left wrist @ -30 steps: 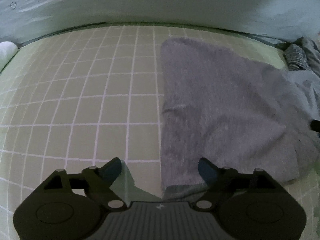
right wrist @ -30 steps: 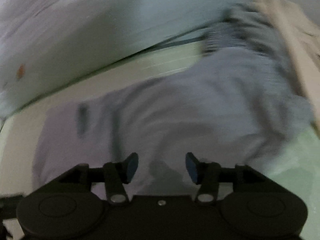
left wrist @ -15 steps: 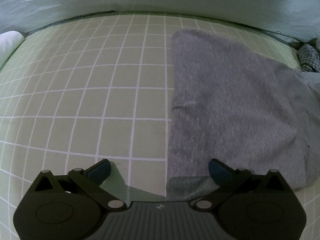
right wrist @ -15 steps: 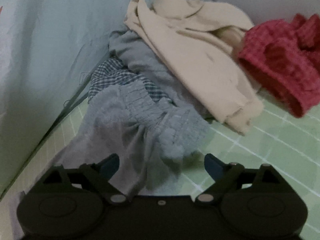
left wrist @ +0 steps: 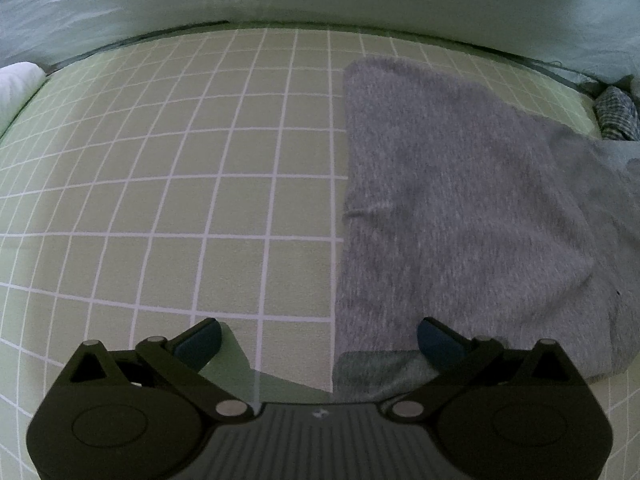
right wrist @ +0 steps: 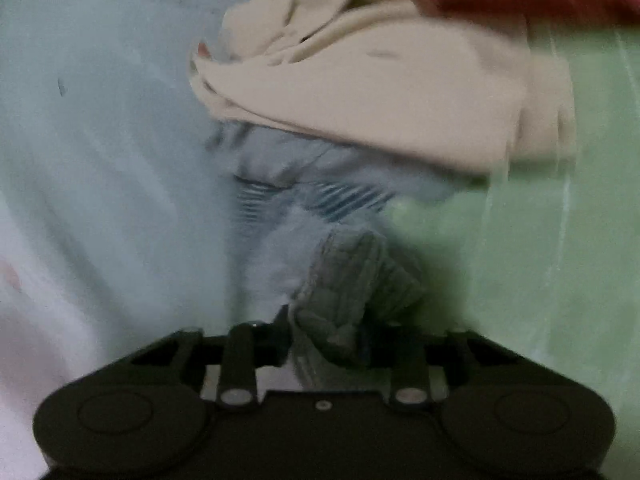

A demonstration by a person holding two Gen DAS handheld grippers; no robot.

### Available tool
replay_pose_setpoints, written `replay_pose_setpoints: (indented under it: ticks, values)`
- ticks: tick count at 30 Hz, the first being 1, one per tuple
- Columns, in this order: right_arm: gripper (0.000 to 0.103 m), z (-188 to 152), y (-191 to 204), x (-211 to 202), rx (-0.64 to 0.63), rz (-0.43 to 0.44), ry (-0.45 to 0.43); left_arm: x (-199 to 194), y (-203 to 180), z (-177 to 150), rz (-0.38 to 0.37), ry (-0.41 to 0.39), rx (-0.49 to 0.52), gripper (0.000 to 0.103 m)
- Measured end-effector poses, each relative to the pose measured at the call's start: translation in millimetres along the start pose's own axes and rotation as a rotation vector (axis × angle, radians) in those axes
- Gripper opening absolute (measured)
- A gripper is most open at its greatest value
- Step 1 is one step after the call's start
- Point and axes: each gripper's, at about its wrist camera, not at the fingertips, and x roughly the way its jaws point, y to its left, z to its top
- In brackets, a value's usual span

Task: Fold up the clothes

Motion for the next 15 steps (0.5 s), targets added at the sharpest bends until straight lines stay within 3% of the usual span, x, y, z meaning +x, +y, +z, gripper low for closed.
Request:
replay_pose_setpoints:
  ticks: [7, 15]
  values:
    - [0.027, -42.5, 8.4, 2.2, 0.266, 0.32, 0.142, 0.1, 1.2, -0.7, -0.003, -0.003, 0.006, 0.103]
    - [0.027, -136.9, 58.0, 43.3, 0.298, 0.408, 0.513, 0.7, 2.0, -4.9, -0.007, -0.02, 0.009, 0.103]
